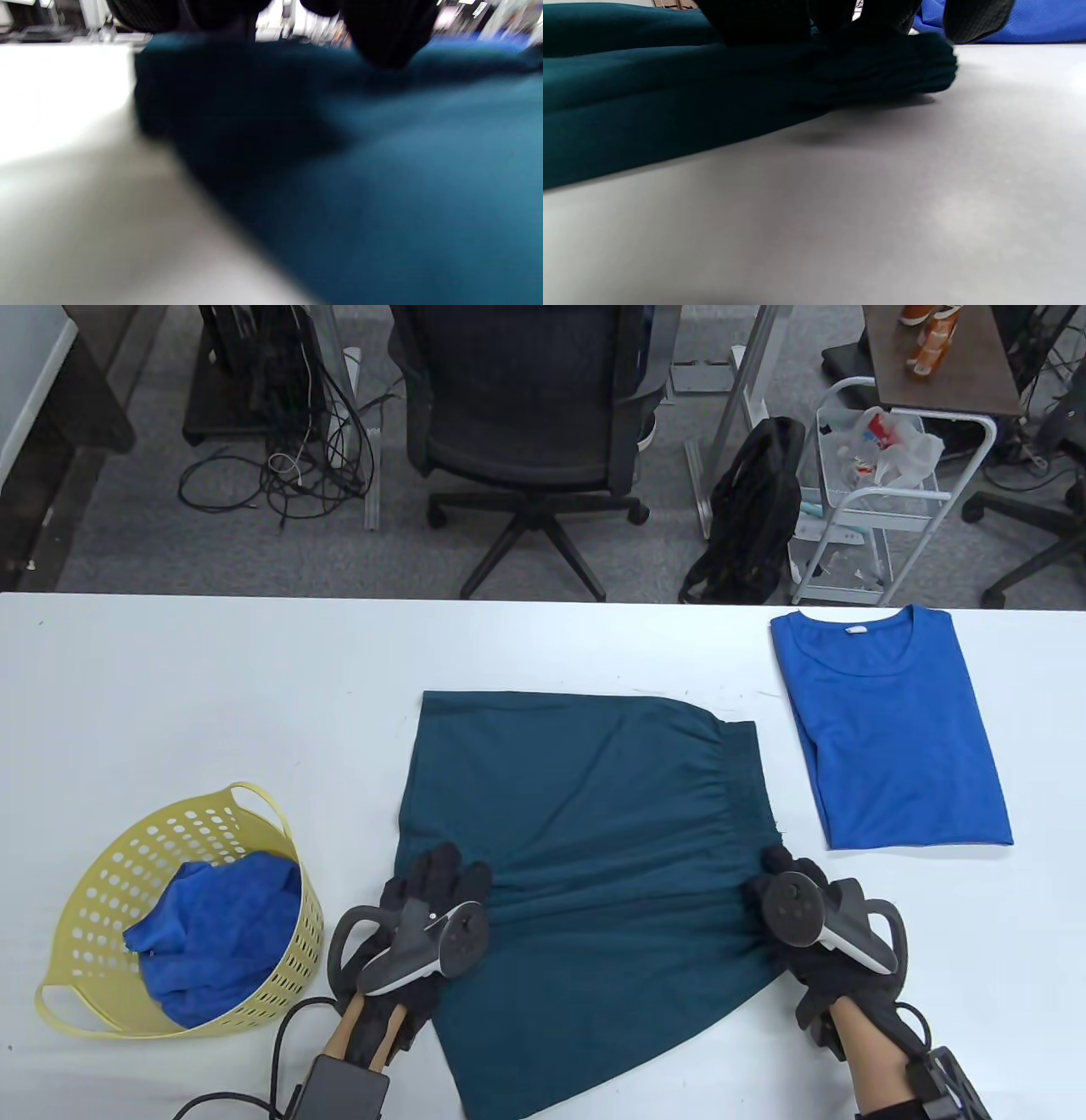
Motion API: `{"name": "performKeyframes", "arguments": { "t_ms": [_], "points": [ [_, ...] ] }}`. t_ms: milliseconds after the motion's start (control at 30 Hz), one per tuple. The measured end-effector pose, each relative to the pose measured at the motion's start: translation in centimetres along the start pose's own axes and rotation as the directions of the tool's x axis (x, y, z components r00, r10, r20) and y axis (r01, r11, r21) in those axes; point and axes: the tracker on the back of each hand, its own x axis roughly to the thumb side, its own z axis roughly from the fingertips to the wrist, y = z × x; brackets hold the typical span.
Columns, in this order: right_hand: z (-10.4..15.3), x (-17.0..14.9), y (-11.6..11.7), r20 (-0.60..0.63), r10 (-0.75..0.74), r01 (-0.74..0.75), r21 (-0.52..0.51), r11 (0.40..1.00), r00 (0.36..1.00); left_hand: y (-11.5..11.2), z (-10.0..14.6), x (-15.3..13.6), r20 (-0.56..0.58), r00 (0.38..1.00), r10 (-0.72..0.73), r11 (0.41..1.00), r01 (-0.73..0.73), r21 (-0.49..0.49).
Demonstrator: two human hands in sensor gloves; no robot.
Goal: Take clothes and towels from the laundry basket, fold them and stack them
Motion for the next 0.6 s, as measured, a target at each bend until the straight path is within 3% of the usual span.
{"name": "performKeyframes", "arguments": {
  "t_ms": [67, 100, 133, 167, 200, 267, 333, 467, 533, 600],
  "points": [
    [0.0, 0.0, 0.0, 0.001, 0.002, -0.002, -0.001, 1.0, 1.0, 0.9, 0.3, 1.8, 0.118, 0.993, 0.012, 0.994, 0.001, -0.108],
    [0.1, 0.0, 0.1, 0.001, 0.003, -0.003, -0.001, 1.0, 1.0, 0.7, 0.1, 2.8, 0.179, 0.984, 0.014, 0.966, 0.033, -0.256],
    [0.1, 0.0, 0.1, 0.001, 0.003, -0.003, -0.002, 1.0, 1.0, -0.1, 0.0, 3.7, 0.187, 0.982, -0.005, 0.908, 0.083, -0.411],
    [0.2, 0.0, 0.1, 0.002, 0.002, -0.002, -0.003, 1.0, 1.0, -1.0, -0.1, 4.2, 0.181, 0.982, -0.048, 0.866, 0.132, -0.483],
    [0.2, 0.0, 0.2, 0.002, -0.001, 0.001, -0.003, 1.0, 1.0, -1.8, -0.3, 4.3, 0.167, 0.978, -0.123, 0.848, 0.191, -0.494],
    [0.3, -0.1, 0.2, 0.004, -0.01, 0.01, -0.001, 1.0, 1.0, -1.6, -0.3, 4.1, 0.158, 0.967, -0.197, 0.869, 0.247, -0.428],
    [0.3, -0.1, 0.3, 0.003, -0.014, 0.014, 0.001, 1.0, 1.0, -1.8, -0.4, 2.9, 0.099, 0.983, -0.157, 0.86, 0.185, -0.476],
    [0.4, -0.2, 0.4, 0.009, -0.036, 0.036, 0.005, 0.999, 0.999, -3.3, -1.1, 0.0, 0.033, 0.973, -0.229, 0.819, 0.211, -0.533],
    [0.4, -0.2, 0.4, 0.014, -0.047, 0.047, 0.016, 0.999, 0.999, -2.9, -1.2, -1.1, -0.007, 0.992, -0.127, 0.908, 0.113, -0.403],
    [0.4, -0.5, 0.4, 0.058, -0.078, 0.073, 0.086, 0.994, 0.995, -2.4, -0.8, -2.1, -0.079, 0.997, 0.007, 0.988, -0.019, -0.151]
  ]
}}
